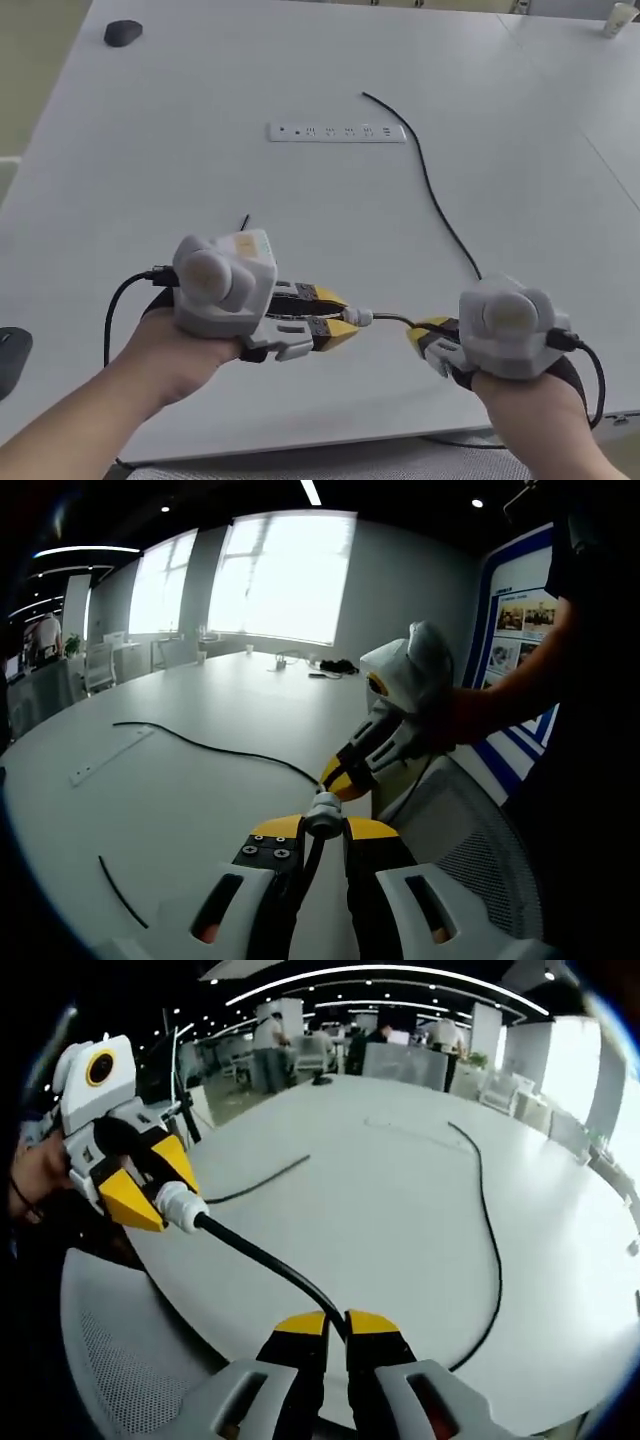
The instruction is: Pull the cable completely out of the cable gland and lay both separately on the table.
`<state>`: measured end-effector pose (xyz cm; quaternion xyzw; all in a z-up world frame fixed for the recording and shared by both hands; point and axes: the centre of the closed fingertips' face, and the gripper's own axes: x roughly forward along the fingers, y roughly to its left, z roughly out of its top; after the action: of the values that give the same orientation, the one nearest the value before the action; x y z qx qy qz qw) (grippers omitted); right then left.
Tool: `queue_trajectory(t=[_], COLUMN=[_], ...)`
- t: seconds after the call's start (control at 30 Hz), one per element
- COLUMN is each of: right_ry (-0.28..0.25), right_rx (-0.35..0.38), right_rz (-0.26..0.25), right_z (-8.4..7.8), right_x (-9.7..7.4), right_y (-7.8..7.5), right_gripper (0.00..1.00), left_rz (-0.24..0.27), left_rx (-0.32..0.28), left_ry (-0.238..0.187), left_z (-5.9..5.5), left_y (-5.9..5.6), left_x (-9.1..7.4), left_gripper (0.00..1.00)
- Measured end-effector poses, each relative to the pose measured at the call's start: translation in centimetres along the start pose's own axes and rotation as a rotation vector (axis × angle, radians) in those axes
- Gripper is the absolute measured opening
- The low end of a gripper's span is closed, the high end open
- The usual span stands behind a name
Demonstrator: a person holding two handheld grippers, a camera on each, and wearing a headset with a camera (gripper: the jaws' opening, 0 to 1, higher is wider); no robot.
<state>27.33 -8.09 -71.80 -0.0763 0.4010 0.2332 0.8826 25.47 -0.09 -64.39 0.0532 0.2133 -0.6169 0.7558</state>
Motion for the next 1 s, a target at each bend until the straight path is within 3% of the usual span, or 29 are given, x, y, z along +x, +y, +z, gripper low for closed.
queue_trajectory(t=[0.3,0.63,0.77,0.87,1.0], right_ry=[0.026,0.009,-0.013,-0.031,-0.059], right_rx=[-0.009,-0.076,-0.074,-0.141,-0.295], right_rz=[0.002,0.017,0.026,0.034,0.039], right_z=[-0.3,0.3,0.9,1.7,3.1], right_x=[0.1,-1.6,-2.3,-2.8,-3.4], right_y=[0.2,0.7,1.1,1.8,3.3], right_gripper=[0.01,0.04,0.11,0.16,0.17], left_rz=[-0.002,0.005,0.007,0.006,0.004], left_rx=[-0.002,-0.011,-0.009,-0.015,-0.015], left_ry=[0.004,-0.012,-0.014,-0.018,-0.013], left_z=[-0.1,0.2,0.3,0.4,0.3], left_y=[0.1,0.4,0.6,0.6,0.5], left_x=[-0.1,-0.5,-0.6,-0.6,-0.5], left_gripper=[0.15,0.15,0.15,0.15,0.15])
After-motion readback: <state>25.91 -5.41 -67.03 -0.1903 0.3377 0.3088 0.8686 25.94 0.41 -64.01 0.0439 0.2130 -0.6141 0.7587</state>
